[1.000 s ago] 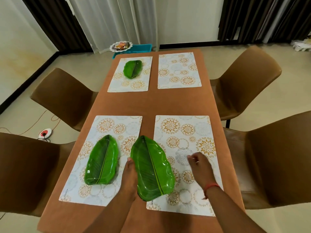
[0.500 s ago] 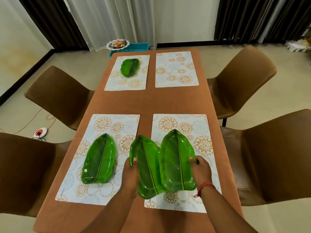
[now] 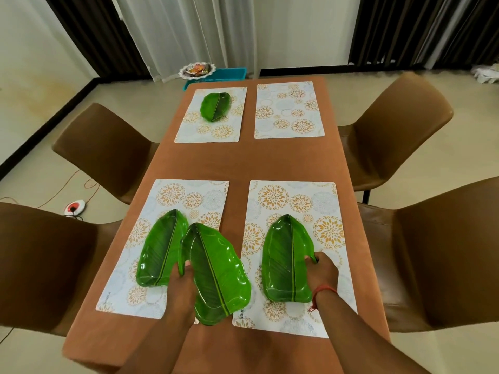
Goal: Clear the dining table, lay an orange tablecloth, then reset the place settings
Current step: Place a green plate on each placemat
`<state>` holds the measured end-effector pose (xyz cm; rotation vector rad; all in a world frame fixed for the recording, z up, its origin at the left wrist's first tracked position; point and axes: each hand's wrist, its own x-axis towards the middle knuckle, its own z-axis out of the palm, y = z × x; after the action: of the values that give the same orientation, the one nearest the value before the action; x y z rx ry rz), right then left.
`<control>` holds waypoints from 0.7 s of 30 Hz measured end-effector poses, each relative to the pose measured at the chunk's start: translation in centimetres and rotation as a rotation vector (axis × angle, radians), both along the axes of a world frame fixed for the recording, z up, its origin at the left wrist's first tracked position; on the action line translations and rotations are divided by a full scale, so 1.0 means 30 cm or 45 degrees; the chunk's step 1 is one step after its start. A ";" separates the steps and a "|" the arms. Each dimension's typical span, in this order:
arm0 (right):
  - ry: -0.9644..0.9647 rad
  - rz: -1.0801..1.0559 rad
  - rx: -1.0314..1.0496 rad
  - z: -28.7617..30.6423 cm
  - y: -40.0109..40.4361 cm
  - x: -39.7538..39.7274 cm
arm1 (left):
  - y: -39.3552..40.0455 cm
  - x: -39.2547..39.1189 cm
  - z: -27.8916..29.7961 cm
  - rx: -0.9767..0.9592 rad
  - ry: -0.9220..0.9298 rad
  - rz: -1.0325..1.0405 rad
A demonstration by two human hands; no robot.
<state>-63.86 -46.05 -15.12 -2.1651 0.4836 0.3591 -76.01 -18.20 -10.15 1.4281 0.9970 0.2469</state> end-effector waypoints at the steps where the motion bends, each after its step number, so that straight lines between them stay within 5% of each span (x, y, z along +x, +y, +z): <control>1: 0.014 0.004 -0.022 -0.003 -0.005 -0.003 | -0.002 -0.002 0.000 -0.001 -0.001 0.003; 9: -0.093 0.113 -0.254 0.047 -0.022 -0.080 | -0.042 0.037 0.001 -0.065 -0.015 -0.144; 17: 0.025 -0.085 0.733 0.194 0.006 -0.243 | -0.216 0.134 0.023 -0.199 -0.091 -0.547; 21: -0.149 -0.222 0.616 0.197 -0.079 -0.357 | -0.360 0.133 0.044 -0.306 -0.103 -0.781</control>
<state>-74.57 -48.41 -9.20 -1.6521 0.4606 0.2233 -72.02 -28.99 -8.84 1.4186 0.4673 -0.2567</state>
